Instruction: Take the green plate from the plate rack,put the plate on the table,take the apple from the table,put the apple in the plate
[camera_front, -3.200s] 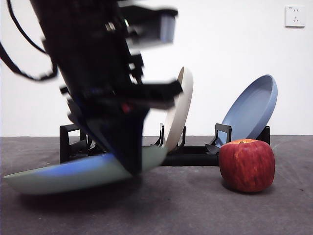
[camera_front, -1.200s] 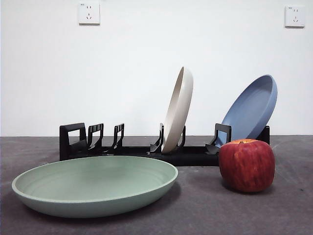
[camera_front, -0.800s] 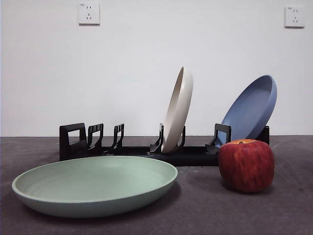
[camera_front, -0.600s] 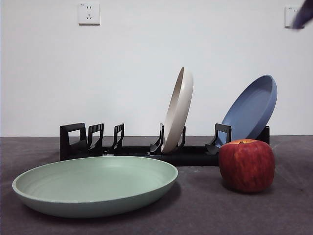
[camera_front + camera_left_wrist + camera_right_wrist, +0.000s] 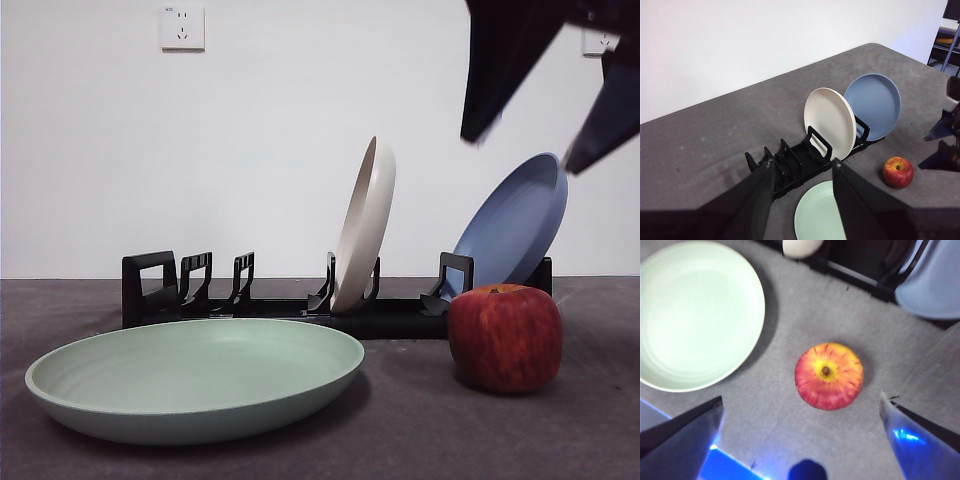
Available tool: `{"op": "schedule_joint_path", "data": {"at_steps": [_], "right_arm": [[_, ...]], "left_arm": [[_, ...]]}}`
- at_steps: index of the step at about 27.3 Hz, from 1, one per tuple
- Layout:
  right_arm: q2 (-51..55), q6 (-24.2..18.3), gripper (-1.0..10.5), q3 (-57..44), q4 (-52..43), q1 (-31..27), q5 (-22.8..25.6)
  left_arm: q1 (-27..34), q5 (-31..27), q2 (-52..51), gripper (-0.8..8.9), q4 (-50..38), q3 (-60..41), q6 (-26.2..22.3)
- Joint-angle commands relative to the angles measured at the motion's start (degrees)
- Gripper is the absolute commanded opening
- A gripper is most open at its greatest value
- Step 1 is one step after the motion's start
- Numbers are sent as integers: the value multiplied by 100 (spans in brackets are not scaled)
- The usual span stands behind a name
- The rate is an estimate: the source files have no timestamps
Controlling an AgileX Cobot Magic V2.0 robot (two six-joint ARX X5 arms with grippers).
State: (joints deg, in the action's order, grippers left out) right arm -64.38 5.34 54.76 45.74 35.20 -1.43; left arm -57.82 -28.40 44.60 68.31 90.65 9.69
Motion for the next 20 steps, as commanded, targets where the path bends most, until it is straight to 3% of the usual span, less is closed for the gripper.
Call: {"op": "schedule_joint_path", "data": {"at_steps": [1, 20], "right_arm": [[-72, 111, 599, -256, -313, 9, 42], [-1751, 111, 598, -511, -1285, 9, 334]], "left_arm": [[-9, -20, -9, 197, -22, -20, 61], [-11, -15, -9, 196, 63, -20, 83]]}}
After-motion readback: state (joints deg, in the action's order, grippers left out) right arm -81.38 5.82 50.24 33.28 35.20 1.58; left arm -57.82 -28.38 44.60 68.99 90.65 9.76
